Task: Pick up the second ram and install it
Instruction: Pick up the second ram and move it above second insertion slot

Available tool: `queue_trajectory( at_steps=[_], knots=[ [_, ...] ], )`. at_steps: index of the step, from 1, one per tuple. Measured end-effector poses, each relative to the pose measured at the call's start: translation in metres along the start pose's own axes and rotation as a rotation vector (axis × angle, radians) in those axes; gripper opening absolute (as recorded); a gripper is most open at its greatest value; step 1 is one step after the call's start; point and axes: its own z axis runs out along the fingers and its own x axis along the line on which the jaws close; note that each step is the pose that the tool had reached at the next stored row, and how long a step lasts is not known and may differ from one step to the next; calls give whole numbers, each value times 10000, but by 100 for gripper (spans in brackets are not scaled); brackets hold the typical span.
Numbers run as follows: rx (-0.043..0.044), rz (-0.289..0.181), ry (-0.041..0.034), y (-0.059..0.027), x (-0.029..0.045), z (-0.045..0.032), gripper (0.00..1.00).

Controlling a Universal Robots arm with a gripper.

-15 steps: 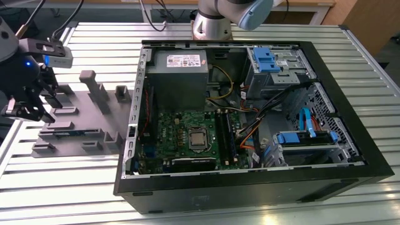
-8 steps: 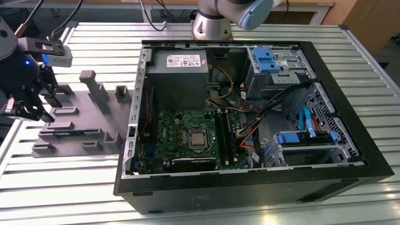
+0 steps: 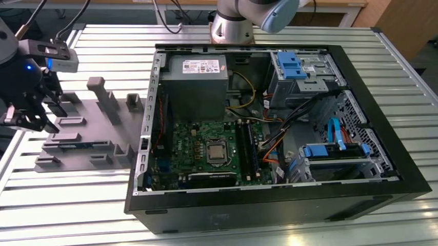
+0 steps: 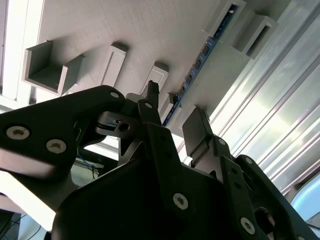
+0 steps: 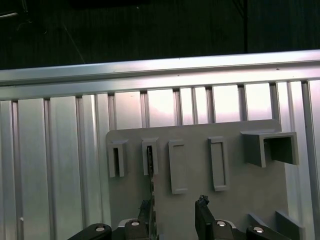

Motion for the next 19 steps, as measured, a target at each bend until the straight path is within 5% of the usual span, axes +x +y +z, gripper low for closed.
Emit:
queue_trajectory(
  at_steps=[19],
  knots=[
    [-1, 0, 1, 1, -1, -55, 47]
  ],
)
